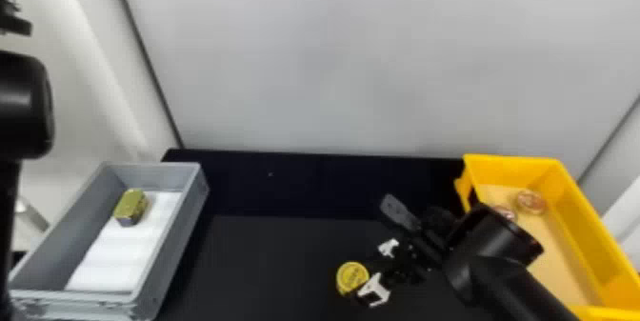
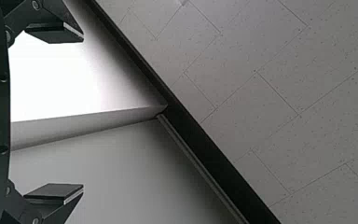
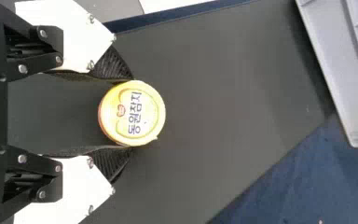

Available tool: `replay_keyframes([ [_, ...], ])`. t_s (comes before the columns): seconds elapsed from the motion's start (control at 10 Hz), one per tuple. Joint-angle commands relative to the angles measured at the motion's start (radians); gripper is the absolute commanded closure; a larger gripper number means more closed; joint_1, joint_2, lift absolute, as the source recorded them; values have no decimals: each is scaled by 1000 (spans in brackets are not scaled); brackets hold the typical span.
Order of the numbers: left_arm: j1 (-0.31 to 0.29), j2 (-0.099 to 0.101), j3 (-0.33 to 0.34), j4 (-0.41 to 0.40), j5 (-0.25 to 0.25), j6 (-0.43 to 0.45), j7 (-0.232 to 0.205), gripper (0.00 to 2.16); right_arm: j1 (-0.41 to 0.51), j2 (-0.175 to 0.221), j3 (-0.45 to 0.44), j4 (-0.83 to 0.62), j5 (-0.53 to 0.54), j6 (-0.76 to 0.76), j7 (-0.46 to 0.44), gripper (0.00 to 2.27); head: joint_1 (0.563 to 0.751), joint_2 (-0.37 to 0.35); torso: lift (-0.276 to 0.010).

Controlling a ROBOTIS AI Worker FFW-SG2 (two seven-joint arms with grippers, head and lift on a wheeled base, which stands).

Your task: Pick up the round yellow can and place it in the yellow rectangular box

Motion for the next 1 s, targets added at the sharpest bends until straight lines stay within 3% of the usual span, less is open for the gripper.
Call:
replay_keyframes([
  [0.0,2,10,0,-5,1,9,0,144,23,-29,-42,-116,27,54,24,624,663,54,-10],
  [0.4,2,30,0,-15,3,26,-5,142,31,-119,-125,-311,89,125,56,624,663,54,-10],
  [0.9,-10,44,-4,-20,3,40,-10,142,31,-242,-335,-499,202,189,78,624,663,54,-10],
])
